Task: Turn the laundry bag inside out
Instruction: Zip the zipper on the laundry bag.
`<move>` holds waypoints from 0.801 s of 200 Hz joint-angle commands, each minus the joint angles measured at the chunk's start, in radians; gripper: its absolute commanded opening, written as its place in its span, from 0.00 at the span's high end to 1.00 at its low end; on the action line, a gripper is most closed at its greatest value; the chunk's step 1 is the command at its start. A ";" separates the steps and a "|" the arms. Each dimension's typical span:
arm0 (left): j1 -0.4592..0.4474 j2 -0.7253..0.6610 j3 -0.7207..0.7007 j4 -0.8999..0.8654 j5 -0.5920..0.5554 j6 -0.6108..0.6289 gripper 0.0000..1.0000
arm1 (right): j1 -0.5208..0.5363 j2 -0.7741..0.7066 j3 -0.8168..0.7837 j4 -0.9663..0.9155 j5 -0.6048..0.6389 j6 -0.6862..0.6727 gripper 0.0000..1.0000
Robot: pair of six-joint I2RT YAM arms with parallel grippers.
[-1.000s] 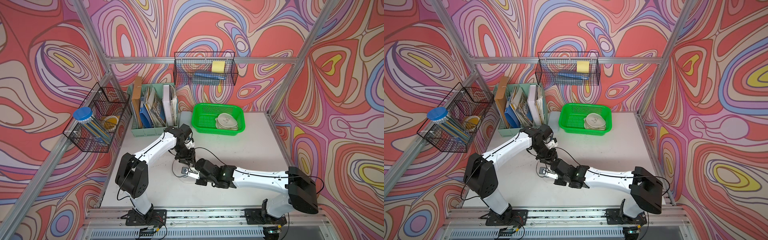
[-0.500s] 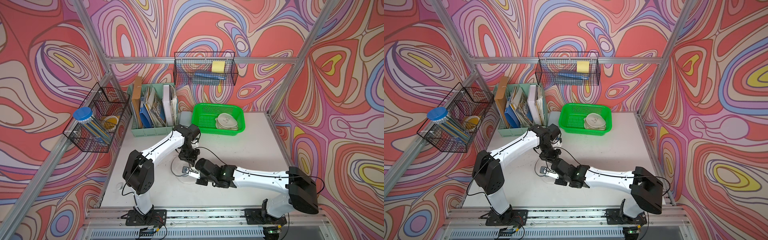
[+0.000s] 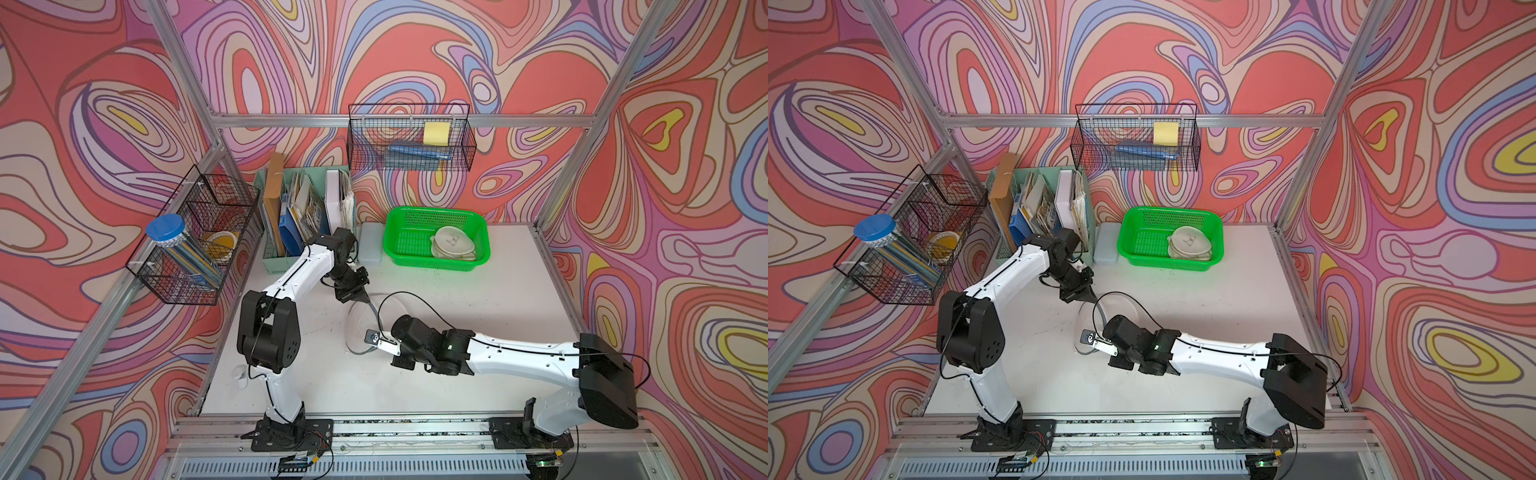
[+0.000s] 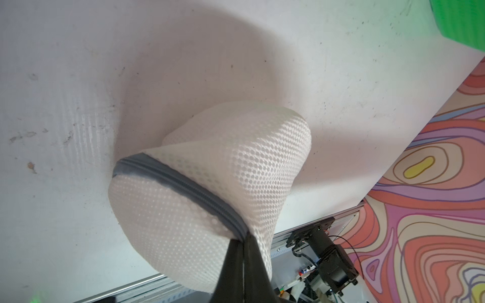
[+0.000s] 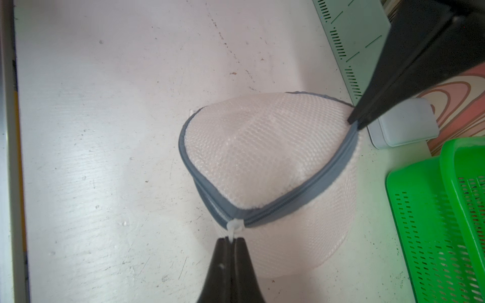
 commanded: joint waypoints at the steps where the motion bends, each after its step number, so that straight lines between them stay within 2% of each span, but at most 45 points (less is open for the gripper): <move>1: 0.055 -0.033 -0.040 0.155 0.025 -0.093 1.00 | 0.009 -0.006 -0.008 -0.035 -0.045 0.009 1.00; 17: 0.053 -0.037 -0.035 0.143 0.042 -0.052 1.00 | 0.009 0.002 -0.003 -0.030 -0.033 0.005 1.00; 34: 0.047 -0.070 -0.054 0.140 0.077 0.010 0.74 | 0.009 0.012 -0.003 -0.015 -0.012 -0.003 1.00; 53: 0.006 -0.118 -0.053 0.065 0.009 0.132 0.61 | 0.008 0.024 0.006 -0.014 -0.003 -0.005 1.00; 87: -0.091 -0.183 -0.120 -0.035 -0.040 0.269 0.59 | 0.003 0.023 0.004 0.000 -0.004 -0.011 1.00; 160: -0.276 -0.250 -0.199 -0.027 -0.066 0.306 0.58 | 0.000 0.016 0.005 0.000 -0.004 -0.010 1.00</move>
